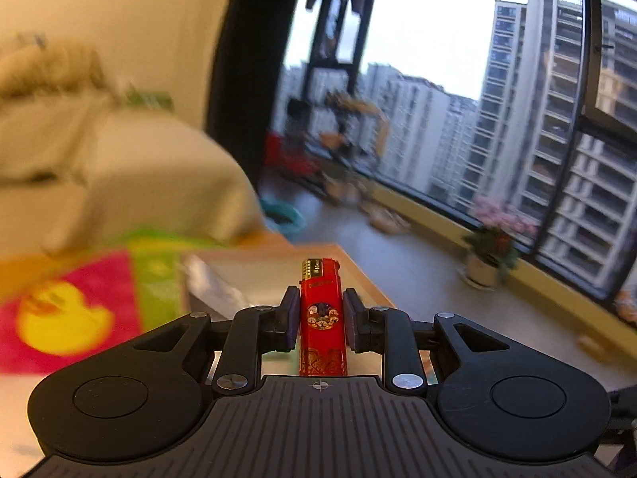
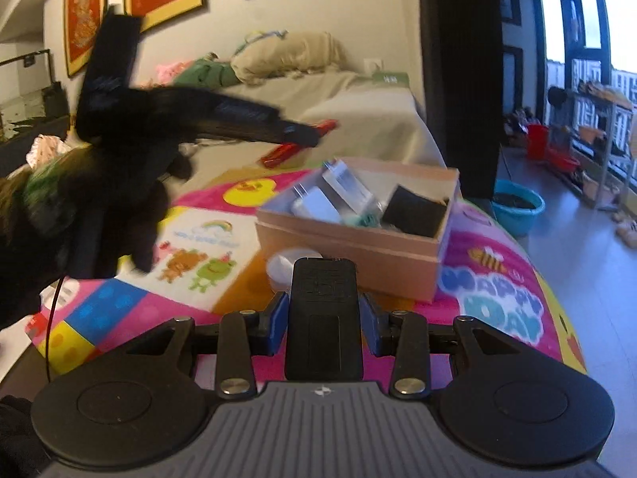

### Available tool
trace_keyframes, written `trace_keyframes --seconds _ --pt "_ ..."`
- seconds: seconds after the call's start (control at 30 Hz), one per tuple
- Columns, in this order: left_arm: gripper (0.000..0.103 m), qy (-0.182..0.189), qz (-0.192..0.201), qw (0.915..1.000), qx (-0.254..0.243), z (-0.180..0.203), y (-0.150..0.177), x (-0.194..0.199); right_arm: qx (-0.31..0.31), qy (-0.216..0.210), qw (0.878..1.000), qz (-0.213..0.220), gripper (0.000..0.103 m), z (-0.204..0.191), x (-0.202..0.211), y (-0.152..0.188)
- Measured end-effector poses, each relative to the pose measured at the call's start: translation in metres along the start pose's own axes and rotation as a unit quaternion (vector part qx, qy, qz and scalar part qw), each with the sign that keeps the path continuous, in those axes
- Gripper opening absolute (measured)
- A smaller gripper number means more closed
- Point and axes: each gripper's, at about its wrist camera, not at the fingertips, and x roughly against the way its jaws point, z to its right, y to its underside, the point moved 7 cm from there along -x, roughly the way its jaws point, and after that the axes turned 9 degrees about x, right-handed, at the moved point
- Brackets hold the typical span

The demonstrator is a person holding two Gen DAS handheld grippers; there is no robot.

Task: Organize rigid objects
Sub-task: 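Place the lighter and the black remote into the pink box and release both, then reach the left gripper toward the white jar on the mat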

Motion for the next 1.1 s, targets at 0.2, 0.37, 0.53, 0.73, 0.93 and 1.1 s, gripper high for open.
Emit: trace_keyframes --seconds 0.2,0.37,0.53,0.73,0.93,1.1 --pt "0.027 -0.039 0.006 0.9984 0.04 -0.028 0.02 -0.005 -0.008 0.013 1.0 -0.015 0.038 0.011 -0.003 0.011" --pt "0.027 -0.046 0.022 0.9978 0.041 -0.042 0.045 0.041 -0.008 0.024 1.0 -0.007 0.038 0.016 -0.005 -0.002" --pt "0.027 -0.06 -0.022 0.998 0.004 -0.043 0.078 0.06 -0.01 0.033 0.999 0.04 0.038 0.034 -0.021 -0.063" --pt "0.027 -0.078 -0.067 0.9945 -0.017 -0.046 0.103 0.061 -0.055 0.077 0.993 0.07 0.06 0.071 -0.067 -0.14" --pt "0.027 -0.073 -0.114 0.9904 -0.024 -0.049 0.124 0.062 -0.072 0.063 0.995 0.008 0.067 0.068 -0.072 -0.073" --pt "0.03 -0.064 -0.13 0.9882 -0.049 -0.033 0.135 0.056 -0.057 0.056 0.996 -0.049 0.067 0.053 -0.055 0.003"
